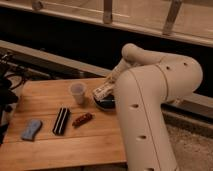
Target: Place the bottle in the ceramic bowl
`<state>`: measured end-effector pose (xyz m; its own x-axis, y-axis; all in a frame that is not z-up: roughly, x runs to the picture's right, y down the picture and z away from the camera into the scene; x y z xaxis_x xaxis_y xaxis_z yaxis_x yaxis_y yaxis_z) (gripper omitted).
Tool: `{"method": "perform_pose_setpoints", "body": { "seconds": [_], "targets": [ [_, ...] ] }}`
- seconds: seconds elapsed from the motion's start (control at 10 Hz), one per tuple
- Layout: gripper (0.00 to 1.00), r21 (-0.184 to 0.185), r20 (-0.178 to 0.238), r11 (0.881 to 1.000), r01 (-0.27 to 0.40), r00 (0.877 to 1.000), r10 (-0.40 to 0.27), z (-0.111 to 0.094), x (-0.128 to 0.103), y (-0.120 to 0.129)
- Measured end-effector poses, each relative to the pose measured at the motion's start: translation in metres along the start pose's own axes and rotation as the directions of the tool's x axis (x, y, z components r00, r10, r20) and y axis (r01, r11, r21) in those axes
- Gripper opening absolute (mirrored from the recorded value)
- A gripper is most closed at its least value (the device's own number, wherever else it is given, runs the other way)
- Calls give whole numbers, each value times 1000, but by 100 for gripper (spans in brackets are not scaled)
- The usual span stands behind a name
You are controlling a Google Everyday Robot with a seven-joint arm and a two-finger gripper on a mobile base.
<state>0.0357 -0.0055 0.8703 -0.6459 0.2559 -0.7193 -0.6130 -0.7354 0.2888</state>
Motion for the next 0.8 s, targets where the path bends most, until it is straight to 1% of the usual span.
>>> {"method": "perform_pose_setpoints", "body": {
  "seconds": [0.1, 0.2, 0.3, 0.4, 0.5, 0.6, 0.7, 0.8],
  "targets": [
    [80, -3, -18, 1000, 24, 1000, -24, 2, 6, -3],
    [80, -15, -30, 998, 67, 997, -67, 2, 16, -5],
    [80, -34, -31, 993, 111, 993, -112, 1, 27, -4],
    [80, -52, -30, 989, 140, 989, -142, -1, 32, -5],
    [80, -78, -24, 982, 173, 984, -175, -6, 36, -6],
    [77, -128, -18, 969, 212, 976, -216, -14, 41, -5],
    [69, -141, -14, 967, 213, 976, -217, -19, 41, -2],
    [62, -126, -21, 972, 196, 980, -200, -19, 43, 2]
  ]
}}
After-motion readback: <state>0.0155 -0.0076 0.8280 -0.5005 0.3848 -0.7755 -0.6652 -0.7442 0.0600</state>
